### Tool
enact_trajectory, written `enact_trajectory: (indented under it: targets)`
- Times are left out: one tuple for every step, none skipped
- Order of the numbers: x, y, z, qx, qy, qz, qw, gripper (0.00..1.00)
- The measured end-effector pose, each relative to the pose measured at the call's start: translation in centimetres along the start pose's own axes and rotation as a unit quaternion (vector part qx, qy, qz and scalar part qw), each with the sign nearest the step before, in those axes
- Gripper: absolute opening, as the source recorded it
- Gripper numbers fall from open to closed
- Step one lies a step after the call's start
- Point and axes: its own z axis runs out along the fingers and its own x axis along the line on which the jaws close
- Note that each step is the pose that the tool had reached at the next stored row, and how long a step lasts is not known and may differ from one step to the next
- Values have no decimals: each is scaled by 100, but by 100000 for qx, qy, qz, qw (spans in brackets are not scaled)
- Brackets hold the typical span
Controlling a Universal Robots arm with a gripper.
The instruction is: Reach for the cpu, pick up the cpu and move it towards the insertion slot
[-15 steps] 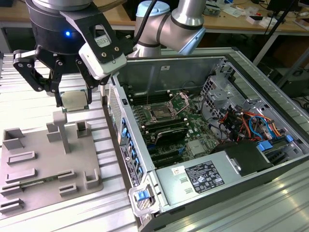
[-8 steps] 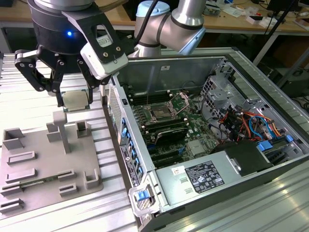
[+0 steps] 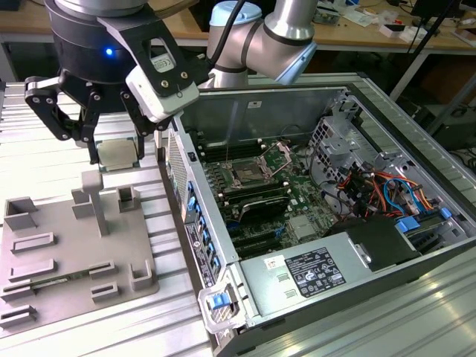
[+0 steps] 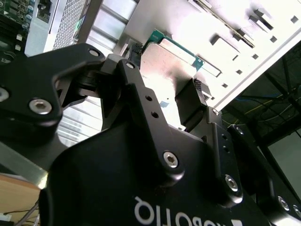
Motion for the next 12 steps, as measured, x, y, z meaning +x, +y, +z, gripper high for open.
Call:
enact_trajectory:
  targets:
    - [-3, 0, 0, 1, 1, -1, 100000, 55]
    - [-5, 0, 0, 0, -1, 3, 100000, 55]
    - [-7, 0, 0, 0, 1, 2, 100000, 55]
    - [-10, 0, 0, 0, -2, 0, 100000, 55]
    - [-12, -1, 0, 2, 1, 1, 100000, 55]
    - [-15, -1, 0, 0, 1, 1, 100000, 55]
    - [-18, -1, 0, -1, 0, -2, 100000, 55]
    - [-19, -1, -1, 2, 2, 0, 100000, 55]
    - [-20, -1, 0, 0, 1, 1, 100000, 55]
    - [-22, -1, 0, 0, -1, -1, 100000, 55]
    - [-25, -1, 0, 1, 1, 1, 100000, 55]
    - [-27, -1, -1, 1, 2, -1, 100000, 55]
